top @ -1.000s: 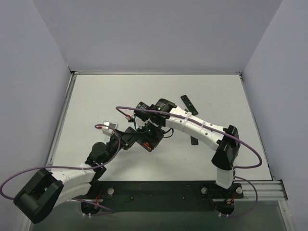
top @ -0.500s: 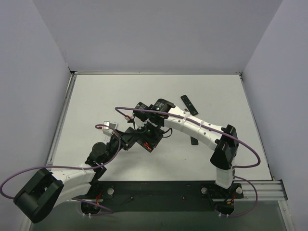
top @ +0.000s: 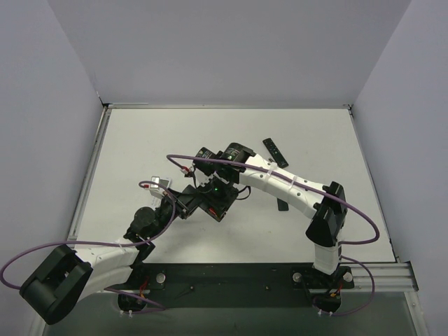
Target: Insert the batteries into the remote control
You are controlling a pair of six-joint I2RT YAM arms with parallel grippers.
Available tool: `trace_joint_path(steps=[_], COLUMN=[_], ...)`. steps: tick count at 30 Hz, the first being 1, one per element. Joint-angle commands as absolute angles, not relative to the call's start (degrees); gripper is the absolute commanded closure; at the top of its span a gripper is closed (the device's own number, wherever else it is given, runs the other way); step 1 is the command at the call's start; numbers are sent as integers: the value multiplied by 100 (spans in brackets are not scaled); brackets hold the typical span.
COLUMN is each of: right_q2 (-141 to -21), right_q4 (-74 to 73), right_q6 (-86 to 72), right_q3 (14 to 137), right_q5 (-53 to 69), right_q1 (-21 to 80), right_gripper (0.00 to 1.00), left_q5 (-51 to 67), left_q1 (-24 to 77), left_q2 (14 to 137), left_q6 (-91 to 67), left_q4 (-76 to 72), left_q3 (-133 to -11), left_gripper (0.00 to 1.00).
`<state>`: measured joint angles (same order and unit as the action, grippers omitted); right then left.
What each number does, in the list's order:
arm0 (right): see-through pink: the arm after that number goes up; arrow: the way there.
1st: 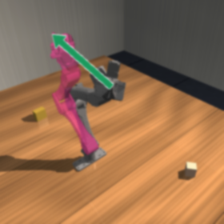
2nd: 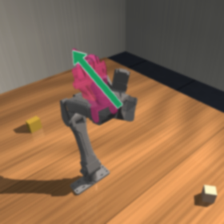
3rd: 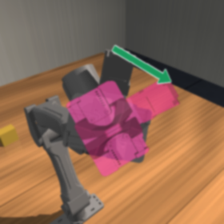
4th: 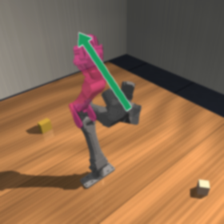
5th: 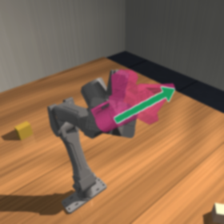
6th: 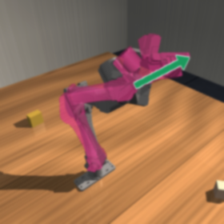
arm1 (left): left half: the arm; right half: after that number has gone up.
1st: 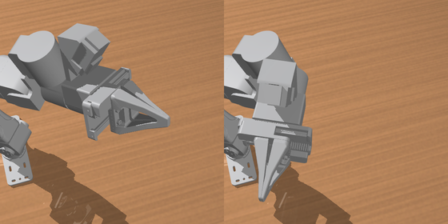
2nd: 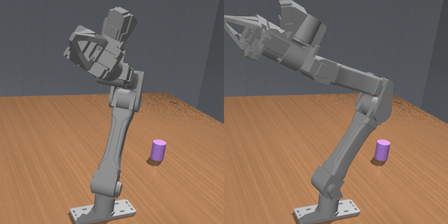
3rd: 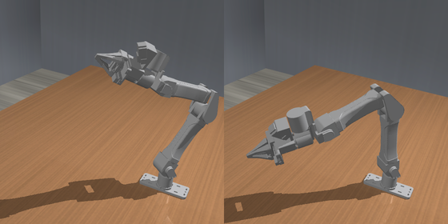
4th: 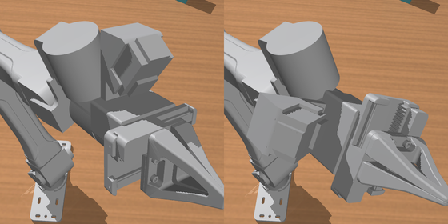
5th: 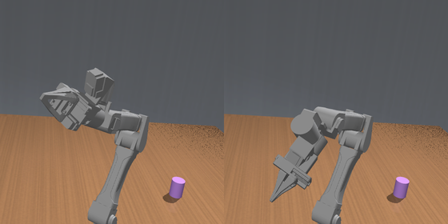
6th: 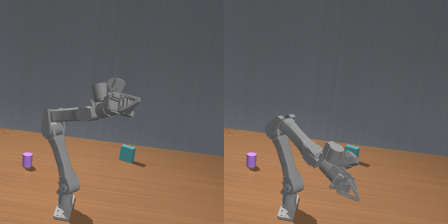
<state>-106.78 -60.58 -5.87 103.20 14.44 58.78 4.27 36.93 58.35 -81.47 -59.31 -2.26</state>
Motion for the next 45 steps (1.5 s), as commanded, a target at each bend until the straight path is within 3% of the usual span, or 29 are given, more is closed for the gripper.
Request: trace_joint_path(steps=[1, 13, 28, 39, 45], right_q2=[-10574, -9757, -7181, -6882, -6812], right_q4=[-6284, -5863, -2815, -2215, -2259], right_q6=[-440, 612, 3049, 3761, 3885], right_q3=[10617, 10364, 6690, 6161, 6152], right_q5=[1283, 1432, 2864, 3225, 3603], right_q1=[5950, 6021, 5766, 5757, 5731], right_gripper=[69, 57, 52, 53, 60], left_q5=[360, 641, 2398, 2988, 3103], left_q1=[3727, 3665, 3261, 3243, 3252], left_q2=[5836, 5968, 6143, 6135, 6152], left_q6=[-8270, -8288, -8077, -7901, -7884], left_q4=[-6205, -6144, -5836, -5467, -5379], left_q3=[-211, -298, -958, -1344, -1424], left_gripper=[100, 100, 100, 100, 100])
